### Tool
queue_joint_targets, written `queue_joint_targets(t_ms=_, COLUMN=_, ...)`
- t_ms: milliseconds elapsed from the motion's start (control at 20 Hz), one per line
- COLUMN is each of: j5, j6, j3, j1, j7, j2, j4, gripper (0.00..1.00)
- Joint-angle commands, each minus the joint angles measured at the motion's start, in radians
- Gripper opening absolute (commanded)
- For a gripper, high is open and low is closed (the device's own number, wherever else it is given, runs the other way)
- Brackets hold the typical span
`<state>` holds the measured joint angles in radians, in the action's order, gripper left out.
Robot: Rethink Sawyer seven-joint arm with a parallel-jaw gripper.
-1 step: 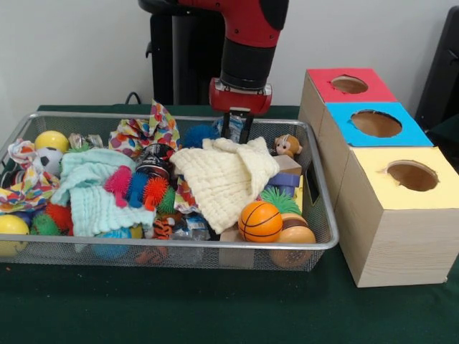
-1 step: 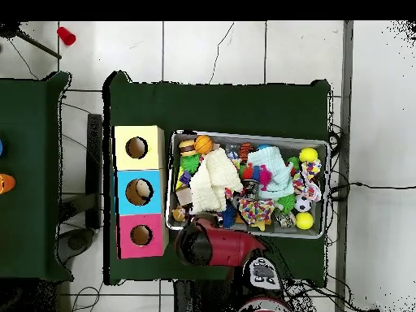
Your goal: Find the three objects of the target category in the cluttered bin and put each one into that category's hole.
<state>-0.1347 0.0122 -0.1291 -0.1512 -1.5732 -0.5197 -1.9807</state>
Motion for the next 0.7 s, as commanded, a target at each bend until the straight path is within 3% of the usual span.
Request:
queue_joint_targets(t_ms=50, j5=0.020, j6=-0.060, j3=0.061, j1=0.015, j7=-0.172, j2=0.191, j4=-0.014, gripper=0.00)
queue_joint_targets(t_ms=400, j5=0.052, j6=-0.060, j3=0.056, j1=0.056, j7=-0.197, j2=0.144, j4=-0.039, gripper=0.00)
queue_joint_targets(t_ms=700, j5=0.081, j6=-0.172, j3=0.049, j1=0.092, j7=-0.191, j2=0.006, j4=-0.088, gripper=0.00)
